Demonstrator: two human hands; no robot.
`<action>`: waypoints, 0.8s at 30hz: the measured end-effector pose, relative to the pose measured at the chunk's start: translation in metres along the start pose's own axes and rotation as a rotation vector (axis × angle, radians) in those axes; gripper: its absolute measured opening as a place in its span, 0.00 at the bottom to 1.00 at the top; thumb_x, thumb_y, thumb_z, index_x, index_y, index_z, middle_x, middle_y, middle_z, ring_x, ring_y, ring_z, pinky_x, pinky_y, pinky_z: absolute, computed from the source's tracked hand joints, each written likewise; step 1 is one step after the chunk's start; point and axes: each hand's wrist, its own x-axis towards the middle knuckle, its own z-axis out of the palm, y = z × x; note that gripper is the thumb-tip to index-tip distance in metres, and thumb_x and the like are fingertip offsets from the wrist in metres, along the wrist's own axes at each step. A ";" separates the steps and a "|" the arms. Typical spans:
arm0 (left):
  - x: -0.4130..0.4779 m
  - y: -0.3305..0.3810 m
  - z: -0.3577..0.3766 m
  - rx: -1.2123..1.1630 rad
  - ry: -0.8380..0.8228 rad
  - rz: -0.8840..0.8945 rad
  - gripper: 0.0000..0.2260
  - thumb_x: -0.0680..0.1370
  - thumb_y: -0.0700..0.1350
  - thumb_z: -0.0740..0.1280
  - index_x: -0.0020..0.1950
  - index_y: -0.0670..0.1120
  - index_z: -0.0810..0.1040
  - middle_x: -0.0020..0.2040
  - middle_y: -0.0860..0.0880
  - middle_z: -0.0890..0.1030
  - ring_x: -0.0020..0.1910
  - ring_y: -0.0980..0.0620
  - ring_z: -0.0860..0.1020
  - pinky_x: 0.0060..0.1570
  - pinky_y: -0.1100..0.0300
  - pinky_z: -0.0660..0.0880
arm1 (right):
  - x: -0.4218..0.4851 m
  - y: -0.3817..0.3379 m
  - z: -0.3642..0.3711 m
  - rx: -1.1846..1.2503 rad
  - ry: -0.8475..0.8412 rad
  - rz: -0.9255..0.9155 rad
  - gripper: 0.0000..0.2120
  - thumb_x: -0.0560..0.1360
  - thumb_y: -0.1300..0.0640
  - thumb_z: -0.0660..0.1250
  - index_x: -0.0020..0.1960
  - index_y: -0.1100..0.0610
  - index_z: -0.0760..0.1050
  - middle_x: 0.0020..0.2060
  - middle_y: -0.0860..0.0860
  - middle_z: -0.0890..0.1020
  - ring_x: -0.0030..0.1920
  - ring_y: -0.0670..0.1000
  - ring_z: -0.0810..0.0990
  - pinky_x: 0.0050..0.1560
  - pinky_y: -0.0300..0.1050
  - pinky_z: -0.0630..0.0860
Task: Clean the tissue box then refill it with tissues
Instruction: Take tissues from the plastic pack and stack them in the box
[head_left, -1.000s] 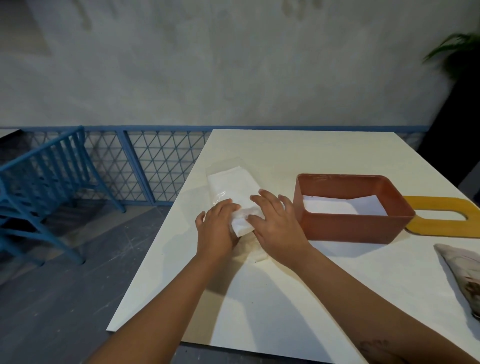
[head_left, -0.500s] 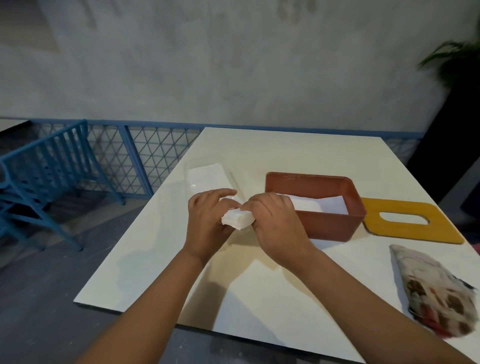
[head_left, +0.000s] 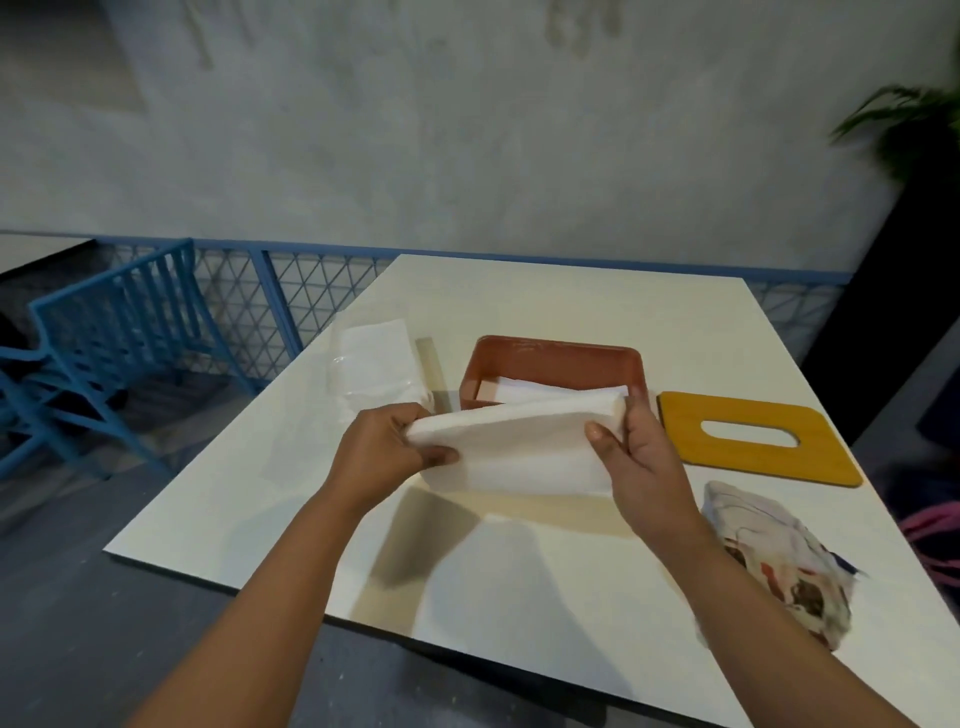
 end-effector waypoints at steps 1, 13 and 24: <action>-0.002 0.001 0.002 -0.109 0.001 -0.051 0.12 0.63 0.40 0.79 0.37 0.51 0.79 0.35 0.53 0.79 0.36 0.53 0.76 0.37 0.61 0.72 | -0.002 0.006 -0.006 0.050 0.005 0.064 0.12 0.79 0.62 0.61 0.50 0.46 0.75 0.44 0.39 0.80 0.48 0.39 0.77 0.54 0.37 0.73; -0.027 -0.004 0.059 -0.648 0.002 -0.189 0.16 0.74 0.37 0.69 0.59 0.48 0.71 0.50 0.52 0.78 0.49 0.53 0.77 0.43 0.67 0.76 | -0.028 0.047 -0.018 0.251 0.034 0.429 0.18 0.78 0.67 0.59 0.56 0.44 0.68 0.55 0.45 0.78 0.58 0.47 0.76 0.60 0.47 0.73; -0.030 -0.011 0.068 -0.560 -0.005 -0.256 0.21 0.71 0.37 0.72 0.61 0.47 0.71 0.55 0.47 0.79 0.56 0.48 0.76 0.55 0.54 0.75 | -0.022 0.056 -0.010 0.047 0.129 0.439 0.24 0.73 0.70 0.64 0.58 0.45 0.65 0.46 0.38 0.75 0.47 0.42 0.75 0.37 0.30 0.72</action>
